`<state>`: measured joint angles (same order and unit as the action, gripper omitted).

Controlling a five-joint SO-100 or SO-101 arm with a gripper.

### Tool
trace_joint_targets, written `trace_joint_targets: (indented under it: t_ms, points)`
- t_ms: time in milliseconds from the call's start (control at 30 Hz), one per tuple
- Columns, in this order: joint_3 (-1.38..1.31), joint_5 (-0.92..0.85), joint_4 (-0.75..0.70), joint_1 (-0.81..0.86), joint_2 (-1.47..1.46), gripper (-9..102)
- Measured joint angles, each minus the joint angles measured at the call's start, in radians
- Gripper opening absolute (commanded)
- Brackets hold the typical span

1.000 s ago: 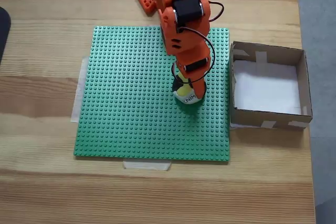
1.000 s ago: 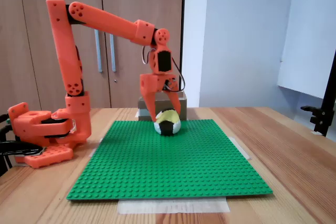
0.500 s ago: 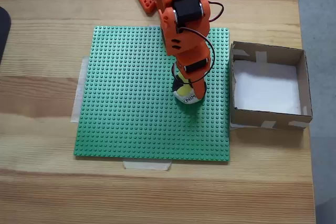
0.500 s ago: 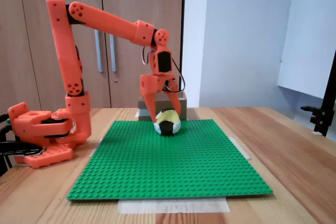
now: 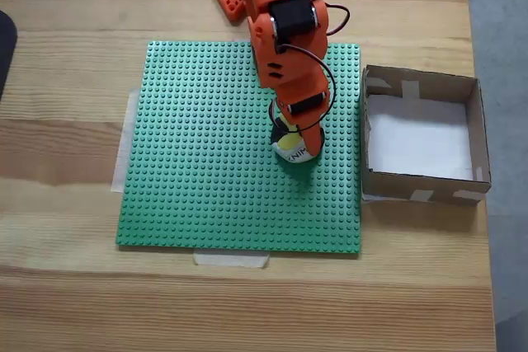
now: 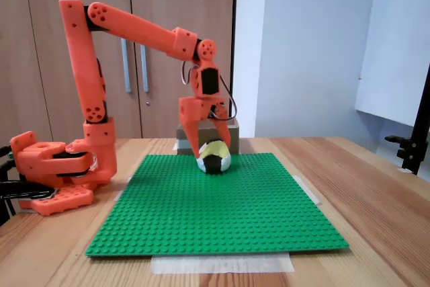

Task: Pick the ball and put it in the box.

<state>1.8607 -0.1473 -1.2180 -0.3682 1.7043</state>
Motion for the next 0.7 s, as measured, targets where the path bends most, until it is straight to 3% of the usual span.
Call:
trace_joint_targets:
  t_ms: [700]
  points:
    - [-0.12, -0.003, -0.106, 0.018, 0.0, 38]
